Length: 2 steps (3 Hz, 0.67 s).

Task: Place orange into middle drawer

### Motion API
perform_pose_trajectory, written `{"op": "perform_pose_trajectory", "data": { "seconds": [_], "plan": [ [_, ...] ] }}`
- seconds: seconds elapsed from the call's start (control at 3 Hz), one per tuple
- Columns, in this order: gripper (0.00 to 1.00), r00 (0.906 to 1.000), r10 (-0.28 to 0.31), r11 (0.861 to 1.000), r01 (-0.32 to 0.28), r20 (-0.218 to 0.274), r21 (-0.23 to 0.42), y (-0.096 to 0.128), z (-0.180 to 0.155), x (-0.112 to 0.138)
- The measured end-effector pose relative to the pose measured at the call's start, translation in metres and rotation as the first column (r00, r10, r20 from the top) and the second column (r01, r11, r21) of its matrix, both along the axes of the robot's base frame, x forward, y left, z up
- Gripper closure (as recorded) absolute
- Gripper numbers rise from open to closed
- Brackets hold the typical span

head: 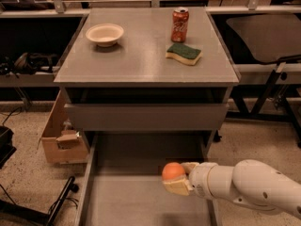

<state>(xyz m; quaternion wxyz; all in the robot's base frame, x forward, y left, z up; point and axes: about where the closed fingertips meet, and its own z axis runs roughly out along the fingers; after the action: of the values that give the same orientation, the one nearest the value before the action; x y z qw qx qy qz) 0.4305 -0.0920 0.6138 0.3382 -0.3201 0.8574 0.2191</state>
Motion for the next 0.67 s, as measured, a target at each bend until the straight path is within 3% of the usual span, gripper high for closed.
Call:
{"op": "perform_pose_trajectory", "data": {
  "seconds": [0.33, 0.67],
  "plan": [
    [1.00, 0.9966, 0.066, 0.998, -0.066, 0.049, -0.006, 0.012, -0.024, 0.030],
    [1.00, 0.9866, 0.147, 0.989, -0.148, 0.071, 0.006, 0.028, -0.086, 0.058]
  ]
}}
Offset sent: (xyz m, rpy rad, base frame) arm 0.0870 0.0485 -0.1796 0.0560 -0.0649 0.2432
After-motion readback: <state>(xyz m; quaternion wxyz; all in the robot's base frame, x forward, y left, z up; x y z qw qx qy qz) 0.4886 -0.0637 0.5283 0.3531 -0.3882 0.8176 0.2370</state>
